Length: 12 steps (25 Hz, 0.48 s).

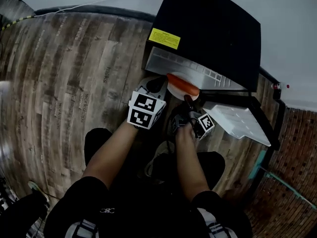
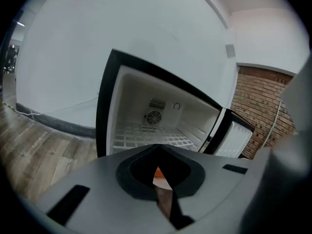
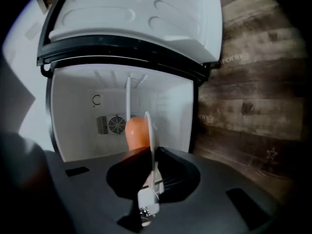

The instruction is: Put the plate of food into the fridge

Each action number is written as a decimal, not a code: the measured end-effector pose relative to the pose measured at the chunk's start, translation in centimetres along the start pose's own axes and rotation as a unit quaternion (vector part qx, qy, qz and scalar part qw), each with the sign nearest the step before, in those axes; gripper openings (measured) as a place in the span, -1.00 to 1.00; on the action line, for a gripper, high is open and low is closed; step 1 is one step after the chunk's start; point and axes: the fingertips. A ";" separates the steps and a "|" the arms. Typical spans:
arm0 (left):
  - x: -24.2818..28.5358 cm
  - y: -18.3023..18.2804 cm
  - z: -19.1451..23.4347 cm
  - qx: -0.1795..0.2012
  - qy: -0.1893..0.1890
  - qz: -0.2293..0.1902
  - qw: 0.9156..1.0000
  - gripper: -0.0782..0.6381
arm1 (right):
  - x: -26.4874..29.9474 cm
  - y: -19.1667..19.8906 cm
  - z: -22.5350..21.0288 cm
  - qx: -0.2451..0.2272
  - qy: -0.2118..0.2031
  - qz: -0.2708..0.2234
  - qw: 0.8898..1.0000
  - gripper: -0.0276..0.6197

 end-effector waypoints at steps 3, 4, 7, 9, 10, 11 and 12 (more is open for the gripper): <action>1.7 2.7 1.1 0.021 0.007 0.004 1.000 -0.79 | 4.7 -2.1 -2.2 -0.007 -0.016 -0.009 1.000 -0.80; 1.8 3.7 1.2 0.028 0.010 0.011 0.999 -0.79 | 5.9 -2.5 -2.6 -0.009 -0.014 -0.014 1.000 -0.80; 1.4 6.4 1.4 0.031 0.013 0.031 0.999 -0.79 | 9.0 -3.9 -3.3 -0.018 -0.001 -0.030 0.999 -0.80; 1.0 7.3 1.8 0.028 0.008 0.038 0.999 -0.79 | 11.1 -4.8 -3.3 -0.017 -0.013 -0.033 0.999 -0.80; 0.9 7.5 2.0 0.031 0.006 0.038 0.999 -0.79 | 12.1 -5.2 -3.2 -0.016 -0.019 -0.033 0.999 -0.79; 0.8 7.5 2.2 0.036 0.005 0.036 0.999 -0.79 | 13.0 -5.5 -3.1 -0.015 -0.024 -0.035 0.999 -0.80; 0.8 7.5 2.4 0.038 0.005 0.034 0.999 -0.79 | 14.0 -5.9 -3.0 -0.015 -0.028 -0.037 0.999 -0.80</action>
Point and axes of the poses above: the fingertips, and each gripper's own axes: x forward along the fingers, z to its left, y out of its underside, and after that the axes turned 11 degrees about x, right-handed
